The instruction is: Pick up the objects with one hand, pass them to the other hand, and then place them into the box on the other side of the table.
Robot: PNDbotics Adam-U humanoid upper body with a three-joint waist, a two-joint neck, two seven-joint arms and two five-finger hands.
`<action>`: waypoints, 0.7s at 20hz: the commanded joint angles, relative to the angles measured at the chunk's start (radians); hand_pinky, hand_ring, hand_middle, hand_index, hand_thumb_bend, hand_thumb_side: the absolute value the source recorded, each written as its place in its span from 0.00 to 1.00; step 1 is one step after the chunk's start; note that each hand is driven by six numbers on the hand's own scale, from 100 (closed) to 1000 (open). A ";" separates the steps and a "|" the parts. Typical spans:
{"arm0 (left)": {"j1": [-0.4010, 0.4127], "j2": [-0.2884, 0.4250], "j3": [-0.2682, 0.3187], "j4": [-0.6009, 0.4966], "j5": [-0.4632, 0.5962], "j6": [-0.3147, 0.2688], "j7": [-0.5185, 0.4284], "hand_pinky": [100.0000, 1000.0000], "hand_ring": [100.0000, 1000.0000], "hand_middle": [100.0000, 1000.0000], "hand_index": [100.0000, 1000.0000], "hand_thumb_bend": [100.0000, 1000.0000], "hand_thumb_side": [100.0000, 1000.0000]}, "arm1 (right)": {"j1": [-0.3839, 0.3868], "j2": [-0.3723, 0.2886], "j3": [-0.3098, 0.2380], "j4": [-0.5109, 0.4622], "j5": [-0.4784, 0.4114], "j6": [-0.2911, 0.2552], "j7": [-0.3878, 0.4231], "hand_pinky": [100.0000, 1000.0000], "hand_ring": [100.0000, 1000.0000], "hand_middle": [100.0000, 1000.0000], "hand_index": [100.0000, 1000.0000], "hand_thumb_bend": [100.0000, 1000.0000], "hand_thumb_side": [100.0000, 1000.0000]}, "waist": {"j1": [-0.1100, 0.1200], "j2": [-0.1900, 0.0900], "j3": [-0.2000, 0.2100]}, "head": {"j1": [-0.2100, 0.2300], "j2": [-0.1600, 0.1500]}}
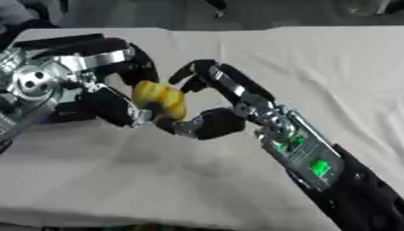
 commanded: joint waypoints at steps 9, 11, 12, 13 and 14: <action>0.088 0.105 0.123 -0.007 -0.008 0.074 0.001 0.71 0.54 0.38 0.26 0.12 0.00 | -0.014 -0.024 -0.024 -0.046 -0.005 0.009 -0.031 0.76 0.70 0.76 0.71 0.50 0.22 | -0.002 -0.001 -0.002 | 0.006 -0.006; 0.109 0.116 0.149 -0.007 -0.015 0.082 0.028 0.71 0.54 0.38 0.26 0.12 0.00 | -0.015 -0.026 -0.026 -0.050 -0.007 0.011 -0.032 0.76 0.70 0.76 0.71 0.50 0.22 | -0.003 -0.001 -0.002 | 0.011 -0.008; 0.120 0.121 0.165 -0.007 -0.016 0.090 0.042 0.71 0.54 0.38 0.27 0.12 0.00 | -0.016 -0.027 -0.026 -0.052 -0.009 0.011 -0.032 0.76 0.70 0.76 0.71 0.50 0.22 | -0.004 -0.001 -0.002 | 0.016 -0.010; 0.131 0.127 0.179 -0.007 -0.017 0.098 0.054 0.71 0.54 0.38 0.27 0.12 0.00 | -0.016 -0.029 -0.026 -0.053 -0.010 0.012 -0.032 0.76 0.70 0.76 0.71 0.50 0.22 | -0.004 -0.001 -0.002 | 0.021 -0.011; 0.141 0.132 0.194 -0.007 -0.018 0.106 0.068 0.71 0.54 0.38 0.27 0.11 0.00 | -0.016 -0.030 -0.026 -0.054 -0.010 0.012 -0.031 0.76 0.70 0.76 0.70 0.50 0.22 | -0.004 -0.001 -0.002 | 0.026 -0.012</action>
